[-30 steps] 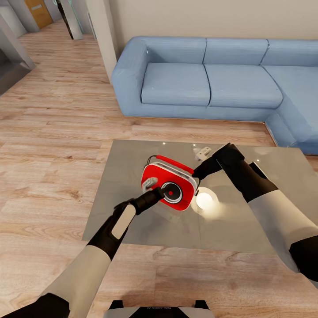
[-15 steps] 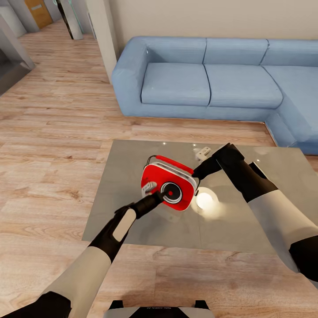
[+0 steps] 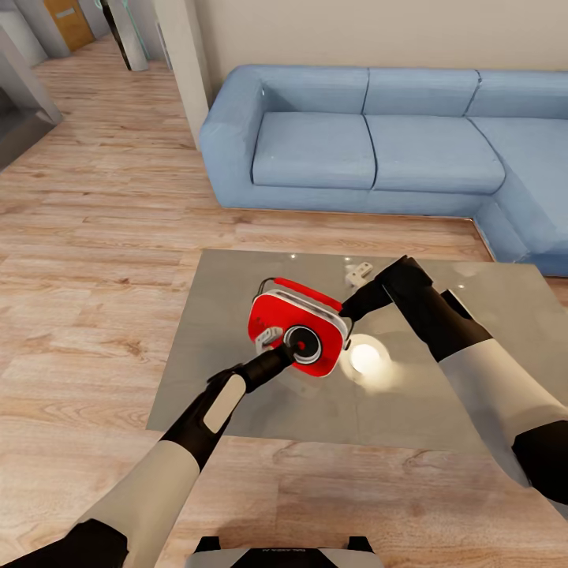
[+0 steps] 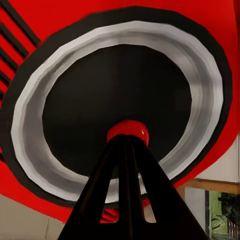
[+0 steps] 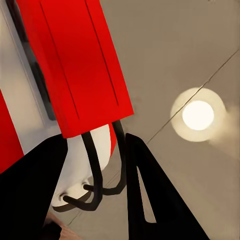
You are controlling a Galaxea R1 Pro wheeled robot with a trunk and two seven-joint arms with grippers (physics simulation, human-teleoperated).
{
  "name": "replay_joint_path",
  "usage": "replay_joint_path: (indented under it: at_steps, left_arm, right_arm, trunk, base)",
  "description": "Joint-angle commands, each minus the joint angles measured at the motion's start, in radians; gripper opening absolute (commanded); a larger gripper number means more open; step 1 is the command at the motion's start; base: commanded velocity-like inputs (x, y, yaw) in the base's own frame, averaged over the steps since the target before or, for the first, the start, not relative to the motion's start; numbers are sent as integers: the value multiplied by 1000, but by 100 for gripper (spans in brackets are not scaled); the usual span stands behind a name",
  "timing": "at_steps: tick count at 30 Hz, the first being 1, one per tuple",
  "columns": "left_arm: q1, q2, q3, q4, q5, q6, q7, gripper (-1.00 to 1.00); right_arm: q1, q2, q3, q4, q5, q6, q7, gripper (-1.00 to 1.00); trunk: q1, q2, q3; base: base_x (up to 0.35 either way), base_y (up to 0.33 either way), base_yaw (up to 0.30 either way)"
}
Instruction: Turn on the radio receiver that's on the table in the living room.
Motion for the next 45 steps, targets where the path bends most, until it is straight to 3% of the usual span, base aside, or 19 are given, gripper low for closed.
replay_joint_path:
  at_steps: [1, 9, 17, 29, 33, 37, 38, 42, 45]
  left_arm:
    - [0, 0, -2, 0, 7, -1, 0, -100]
    - [0, 0, -33, 0, 25, -19, 0, -100]
    - [0, 0, -83, 0, 87, -40, 0, -100]
    - [1, 0, -89, -8, 92, -50, -1, -100]
    - [3, 0, -95, -50, 91, -49, -7, -100]
    - [3, 0, -166, -123, 91, -39, -8, -100]
    - [3, 0, -216, -183, 91, -30, -10, -100]
    - [3, 0, -244, -224, 89, -24, -21, -100]
    - [3, 0, -252, -230, 83, -23, -67, -100]
  right_arm:
    - [0, 2, 0, 0, -10, 4, 0, -100]
    - [0, 17, 0, 0, -9, 4, -2, -100]
    - [0, 19, 0, 0, -9, 4, -3, -100]
    - [0, 19, 0, 7, -3, 1, -9, -100]
    - [0, 13, 0, 15, 5, -2, -64, -100]
    - [0, 2, -2, 19, 31, -2, -230, -100]
    - [0, -10, 0, 20, 37, 1, -293, -100]
    - [0, -68, 0, 20, 42, 22, -315, -100]
    - [0, -111, -3, 20, 42, 22, -320, -100]
  trunk:
    - [0, 0, 0]
    - [0, 0, 0]
    - [0, 0, 0]
    - [0, 0, 0]
    - [0, 0, 0]
    - [0, 0, 0]
    - [0, 0, 0]
    - [0, 0, 0]
    - [0, 0, 0]
  base:
    - [0, 0, 0]
    - [0, 0, 0]
    - [0, 0, 0]
    - [0, 0, 0]
    - [0, 0, 0]
    - [0, 0, 0]
    - [0, 0, 0]
    - [0, 0, 0]
    - [0, 0, 0]
